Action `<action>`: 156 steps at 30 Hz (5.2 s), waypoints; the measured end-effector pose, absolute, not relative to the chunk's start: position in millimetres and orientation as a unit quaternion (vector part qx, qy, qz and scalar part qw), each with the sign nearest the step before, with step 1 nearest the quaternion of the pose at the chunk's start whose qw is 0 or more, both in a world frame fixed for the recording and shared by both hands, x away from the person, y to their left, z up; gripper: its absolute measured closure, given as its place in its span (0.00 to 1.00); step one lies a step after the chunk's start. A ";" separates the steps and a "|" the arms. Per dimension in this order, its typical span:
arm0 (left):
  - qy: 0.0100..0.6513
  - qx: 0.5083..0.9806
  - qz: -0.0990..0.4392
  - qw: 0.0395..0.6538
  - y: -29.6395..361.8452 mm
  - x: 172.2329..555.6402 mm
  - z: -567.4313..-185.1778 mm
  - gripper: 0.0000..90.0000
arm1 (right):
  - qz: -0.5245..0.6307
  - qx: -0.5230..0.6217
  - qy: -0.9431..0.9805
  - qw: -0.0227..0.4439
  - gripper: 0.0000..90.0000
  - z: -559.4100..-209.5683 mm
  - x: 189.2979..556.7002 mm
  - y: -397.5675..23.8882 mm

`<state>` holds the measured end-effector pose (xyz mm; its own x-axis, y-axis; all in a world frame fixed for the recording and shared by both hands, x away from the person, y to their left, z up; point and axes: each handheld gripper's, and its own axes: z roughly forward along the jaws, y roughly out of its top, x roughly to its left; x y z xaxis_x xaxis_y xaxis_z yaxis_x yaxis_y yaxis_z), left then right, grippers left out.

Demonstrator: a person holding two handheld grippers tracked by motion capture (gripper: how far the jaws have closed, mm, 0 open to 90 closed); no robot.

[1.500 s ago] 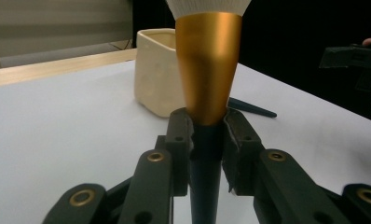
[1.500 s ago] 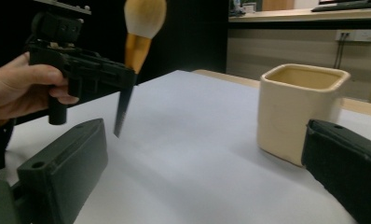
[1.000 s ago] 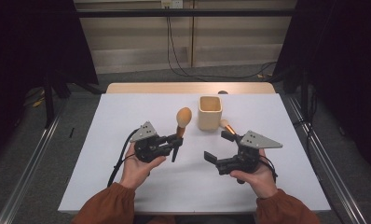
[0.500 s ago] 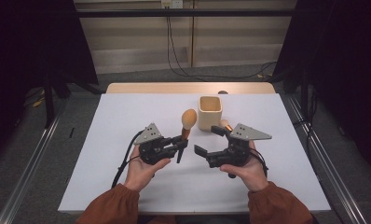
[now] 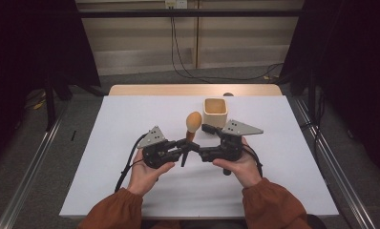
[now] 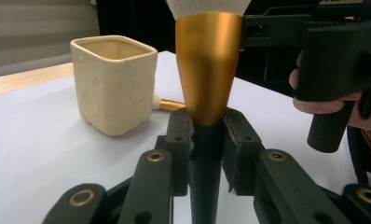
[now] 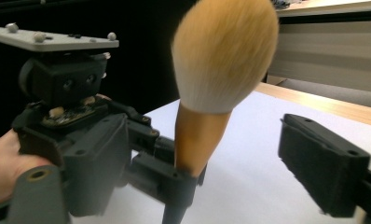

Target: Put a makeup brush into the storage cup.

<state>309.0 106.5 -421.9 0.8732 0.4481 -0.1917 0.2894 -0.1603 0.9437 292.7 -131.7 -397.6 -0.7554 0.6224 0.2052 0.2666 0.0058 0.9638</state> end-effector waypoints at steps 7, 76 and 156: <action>0.243 0.756 0.067 0.604 106.7 309.0 -421.8 0.82 | 0.629 0.320 0.697 0.128 0.38 -399.9 298.2 -127.8; 0.260 0.772 0.086 0.573 109.9 306.2 -430.0 0.19 | 0.621 0.331 0.701 0.118 0.71 -404.2 300.4 -141.6; 0.350 0.721 0.179 0.571 236.6 258.0 -437.2 0.03 | 0.620 0.374 0.652 0.226 0.71 -345.3 338.0 -215.3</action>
<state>258.0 236.6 -437.2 0.6907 0.7093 -0.1410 0.2999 -0.1036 0.9483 338.0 -215.3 -345.3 -0.6187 0.7673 0.1688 0.2070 -0.0481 0.9772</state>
